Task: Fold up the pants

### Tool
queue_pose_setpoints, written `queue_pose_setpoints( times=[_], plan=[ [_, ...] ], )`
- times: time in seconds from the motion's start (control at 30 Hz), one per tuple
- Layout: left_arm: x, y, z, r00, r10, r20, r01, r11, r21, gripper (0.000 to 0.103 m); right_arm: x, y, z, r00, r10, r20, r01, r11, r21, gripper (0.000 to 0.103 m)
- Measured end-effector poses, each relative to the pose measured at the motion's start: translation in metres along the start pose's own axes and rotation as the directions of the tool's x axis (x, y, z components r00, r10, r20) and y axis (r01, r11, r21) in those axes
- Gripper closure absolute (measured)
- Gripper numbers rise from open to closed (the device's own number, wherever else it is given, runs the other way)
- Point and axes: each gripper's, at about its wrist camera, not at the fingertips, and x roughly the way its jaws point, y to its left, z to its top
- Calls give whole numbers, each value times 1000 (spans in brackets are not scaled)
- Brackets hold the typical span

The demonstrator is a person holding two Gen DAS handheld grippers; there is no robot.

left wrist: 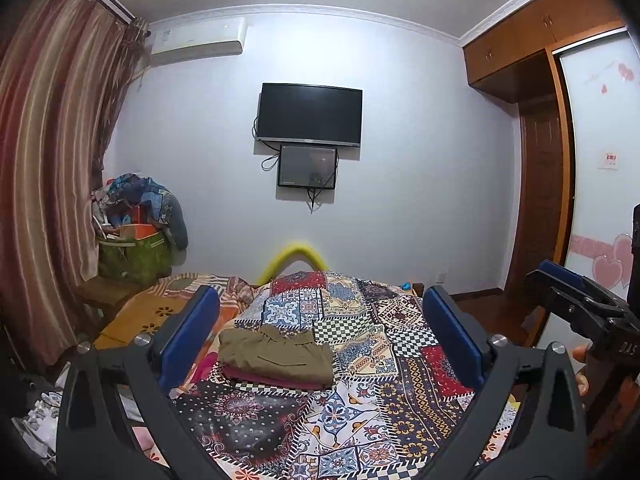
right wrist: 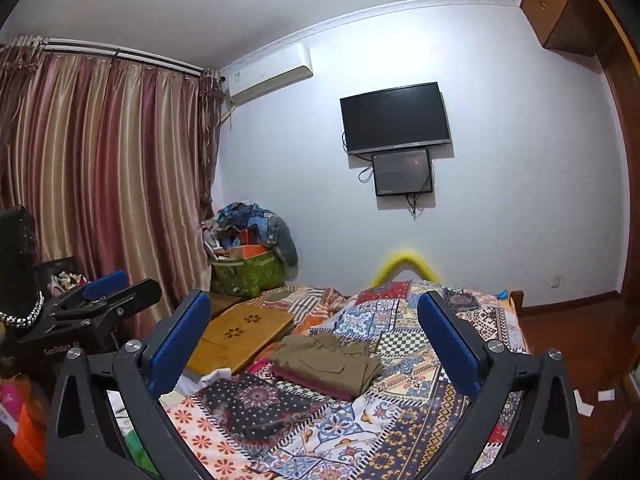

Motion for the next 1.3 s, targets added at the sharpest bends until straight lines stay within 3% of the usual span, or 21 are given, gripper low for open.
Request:
queue_pose_setpoints(
  times=[1.3],
  plan=[
    [1, -7, -2, 999, -51, -16, 51, 998, 22, 0, -4, -6, 4, 1000, -11, -4, 11, 1000, 0, 0]
  ],
)
